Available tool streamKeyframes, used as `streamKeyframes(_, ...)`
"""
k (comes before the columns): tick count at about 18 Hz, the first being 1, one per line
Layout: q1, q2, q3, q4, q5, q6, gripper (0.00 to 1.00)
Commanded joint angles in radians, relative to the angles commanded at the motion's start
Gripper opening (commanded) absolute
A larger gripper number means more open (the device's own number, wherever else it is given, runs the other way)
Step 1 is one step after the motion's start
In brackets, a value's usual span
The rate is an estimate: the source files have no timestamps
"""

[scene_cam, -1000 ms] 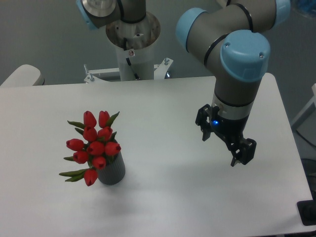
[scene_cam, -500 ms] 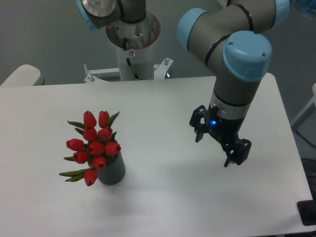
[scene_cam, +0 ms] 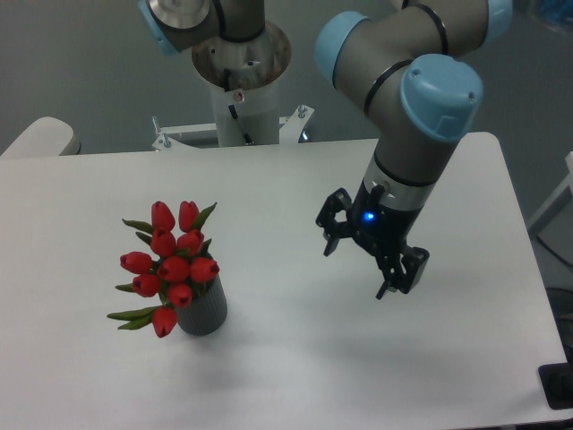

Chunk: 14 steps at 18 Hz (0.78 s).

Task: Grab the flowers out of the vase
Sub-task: 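Move the open gripper toward the red tulip stems above the vase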

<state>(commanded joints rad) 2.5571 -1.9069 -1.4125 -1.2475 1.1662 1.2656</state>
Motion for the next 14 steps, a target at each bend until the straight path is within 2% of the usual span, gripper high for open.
streamKeyframes(2, -0.005, 0.012, -0.034, 0.065, -0.057, -0.087, 1.0)
streamKeyframes(4, -0.008, 0.022, -0.068, 0.109, -0.098, -0.112, 1.0)
streamKeyframes(9, 0.005, 0.023, -0.155, 0.166, -0.258, -0.083, 1.0)
streamKeyframes(14, 0.008, 0.025, -0.184, 0.172, -0.377, -0.083, 1.0)
